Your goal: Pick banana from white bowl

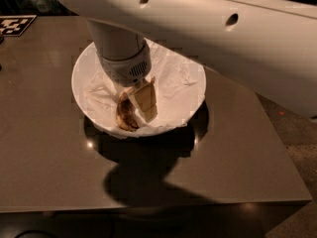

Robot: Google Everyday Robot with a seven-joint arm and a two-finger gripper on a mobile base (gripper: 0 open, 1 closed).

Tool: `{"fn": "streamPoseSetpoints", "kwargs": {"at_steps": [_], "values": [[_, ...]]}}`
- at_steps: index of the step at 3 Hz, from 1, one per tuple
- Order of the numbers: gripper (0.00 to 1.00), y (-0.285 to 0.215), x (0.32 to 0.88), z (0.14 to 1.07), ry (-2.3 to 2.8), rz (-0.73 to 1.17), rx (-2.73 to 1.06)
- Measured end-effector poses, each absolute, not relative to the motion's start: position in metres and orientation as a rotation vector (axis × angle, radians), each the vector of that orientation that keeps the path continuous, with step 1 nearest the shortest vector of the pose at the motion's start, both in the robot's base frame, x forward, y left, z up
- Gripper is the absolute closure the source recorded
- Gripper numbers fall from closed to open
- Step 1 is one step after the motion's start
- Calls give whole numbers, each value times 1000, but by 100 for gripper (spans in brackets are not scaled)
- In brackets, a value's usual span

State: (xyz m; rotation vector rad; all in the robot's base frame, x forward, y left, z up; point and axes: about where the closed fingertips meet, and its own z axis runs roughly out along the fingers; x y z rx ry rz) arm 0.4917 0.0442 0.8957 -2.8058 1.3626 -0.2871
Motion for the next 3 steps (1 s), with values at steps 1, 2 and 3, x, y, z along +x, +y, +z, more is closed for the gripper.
{"fn": "streamPoseSetpoints", "kwargs": {"at_steps": [1, 2, 3], "values": [[29, 39, 495, 892, 1323, -308, -2843], [28, 33, 502, 888, 1284, -322, -2872], [27, 28, 510, 885, 1248, -330, -2892]]}}
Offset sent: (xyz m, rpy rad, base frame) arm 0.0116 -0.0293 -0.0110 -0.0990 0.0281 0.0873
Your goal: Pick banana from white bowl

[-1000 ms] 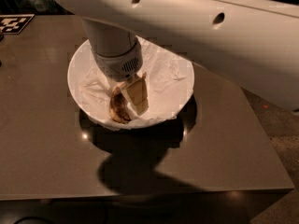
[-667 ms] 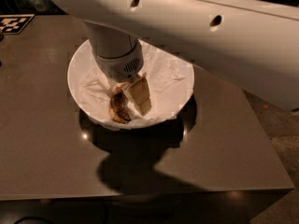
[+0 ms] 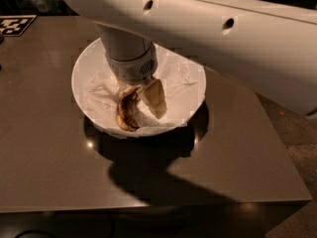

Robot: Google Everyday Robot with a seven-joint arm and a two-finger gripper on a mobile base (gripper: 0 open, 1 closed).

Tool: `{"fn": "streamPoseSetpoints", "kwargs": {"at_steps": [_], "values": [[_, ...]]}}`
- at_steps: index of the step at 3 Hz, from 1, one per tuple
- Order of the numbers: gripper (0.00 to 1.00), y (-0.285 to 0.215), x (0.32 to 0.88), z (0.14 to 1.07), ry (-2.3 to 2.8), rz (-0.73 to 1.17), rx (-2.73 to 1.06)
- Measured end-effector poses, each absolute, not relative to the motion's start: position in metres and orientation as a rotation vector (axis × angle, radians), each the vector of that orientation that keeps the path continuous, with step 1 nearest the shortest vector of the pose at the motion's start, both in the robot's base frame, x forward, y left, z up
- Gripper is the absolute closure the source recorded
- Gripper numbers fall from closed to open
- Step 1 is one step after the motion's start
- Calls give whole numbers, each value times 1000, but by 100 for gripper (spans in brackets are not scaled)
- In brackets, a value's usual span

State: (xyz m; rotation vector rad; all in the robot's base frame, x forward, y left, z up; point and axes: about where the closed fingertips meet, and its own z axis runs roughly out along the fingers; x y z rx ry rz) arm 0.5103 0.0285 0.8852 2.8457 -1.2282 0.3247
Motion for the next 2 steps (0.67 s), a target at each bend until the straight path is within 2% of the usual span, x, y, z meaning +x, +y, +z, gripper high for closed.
{"fn": "streamPoseSetpoints", "kwargs": {"at_steps": [2], "values": [[27, 33, 524, 884, -1139, 343, 2879]]}}
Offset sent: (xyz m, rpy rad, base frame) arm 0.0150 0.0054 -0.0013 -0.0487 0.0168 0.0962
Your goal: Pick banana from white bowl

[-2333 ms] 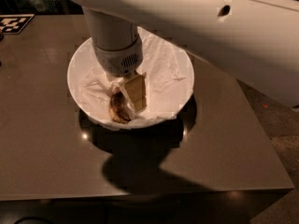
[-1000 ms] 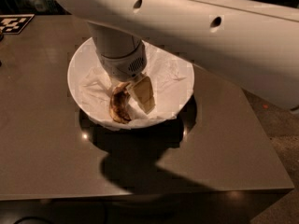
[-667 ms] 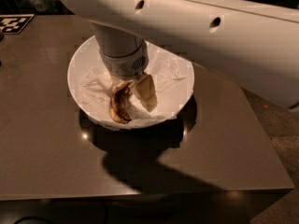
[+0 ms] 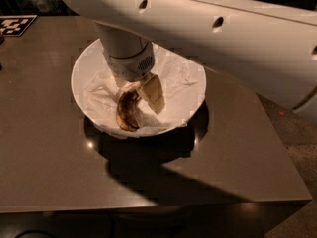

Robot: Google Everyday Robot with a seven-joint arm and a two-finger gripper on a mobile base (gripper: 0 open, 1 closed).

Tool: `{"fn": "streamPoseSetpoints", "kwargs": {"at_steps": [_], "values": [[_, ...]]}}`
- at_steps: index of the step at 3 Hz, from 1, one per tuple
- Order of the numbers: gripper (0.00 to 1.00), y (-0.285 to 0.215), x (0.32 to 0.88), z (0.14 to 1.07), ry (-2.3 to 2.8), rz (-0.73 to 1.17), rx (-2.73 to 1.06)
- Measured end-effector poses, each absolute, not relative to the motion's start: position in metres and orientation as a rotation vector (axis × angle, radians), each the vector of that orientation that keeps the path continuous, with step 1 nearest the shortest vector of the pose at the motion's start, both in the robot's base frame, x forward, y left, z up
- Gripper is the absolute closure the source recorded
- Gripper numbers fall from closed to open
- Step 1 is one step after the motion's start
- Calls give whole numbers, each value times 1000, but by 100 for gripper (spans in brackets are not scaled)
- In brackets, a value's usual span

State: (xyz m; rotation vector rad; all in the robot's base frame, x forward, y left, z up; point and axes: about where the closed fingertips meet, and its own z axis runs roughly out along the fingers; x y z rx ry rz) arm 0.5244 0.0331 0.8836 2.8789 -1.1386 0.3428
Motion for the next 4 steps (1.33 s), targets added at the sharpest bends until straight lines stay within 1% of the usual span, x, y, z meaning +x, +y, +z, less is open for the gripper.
{"fn": "streamPoseSetpoints", "kwargs": {"at_steps": [4], "values": [[28, 49, 539, 871, -1066, 311, 2901]]}}
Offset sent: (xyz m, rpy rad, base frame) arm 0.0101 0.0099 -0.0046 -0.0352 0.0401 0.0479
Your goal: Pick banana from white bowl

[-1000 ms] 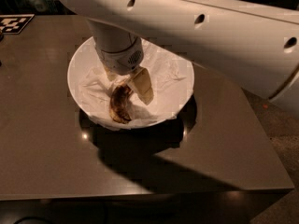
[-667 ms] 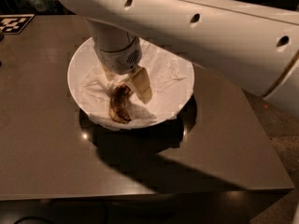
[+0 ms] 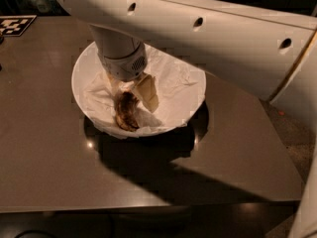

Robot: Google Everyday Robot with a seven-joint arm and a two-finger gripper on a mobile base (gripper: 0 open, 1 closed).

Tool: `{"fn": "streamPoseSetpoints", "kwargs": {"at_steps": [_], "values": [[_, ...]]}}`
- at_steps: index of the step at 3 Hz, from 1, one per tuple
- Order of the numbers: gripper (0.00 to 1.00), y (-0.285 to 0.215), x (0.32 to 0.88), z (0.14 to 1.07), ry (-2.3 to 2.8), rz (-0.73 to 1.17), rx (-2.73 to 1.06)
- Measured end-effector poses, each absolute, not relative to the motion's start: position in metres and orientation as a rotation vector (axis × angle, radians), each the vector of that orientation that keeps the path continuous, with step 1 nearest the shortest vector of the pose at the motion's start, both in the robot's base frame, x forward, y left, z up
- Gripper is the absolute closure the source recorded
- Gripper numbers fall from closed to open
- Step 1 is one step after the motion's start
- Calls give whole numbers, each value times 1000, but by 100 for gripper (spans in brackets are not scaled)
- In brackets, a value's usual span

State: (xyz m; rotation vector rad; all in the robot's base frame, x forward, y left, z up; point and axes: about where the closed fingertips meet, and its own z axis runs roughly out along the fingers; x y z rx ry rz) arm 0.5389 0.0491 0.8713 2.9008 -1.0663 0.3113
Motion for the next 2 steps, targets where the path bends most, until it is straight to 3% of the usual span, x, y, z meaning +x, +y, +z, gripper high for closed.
{"fn": "streamPoseSetpoints", "kwargs": {"at_steps": [2], "values": [[28, 50, 540, 855, -1065, 269, 2903]]}}
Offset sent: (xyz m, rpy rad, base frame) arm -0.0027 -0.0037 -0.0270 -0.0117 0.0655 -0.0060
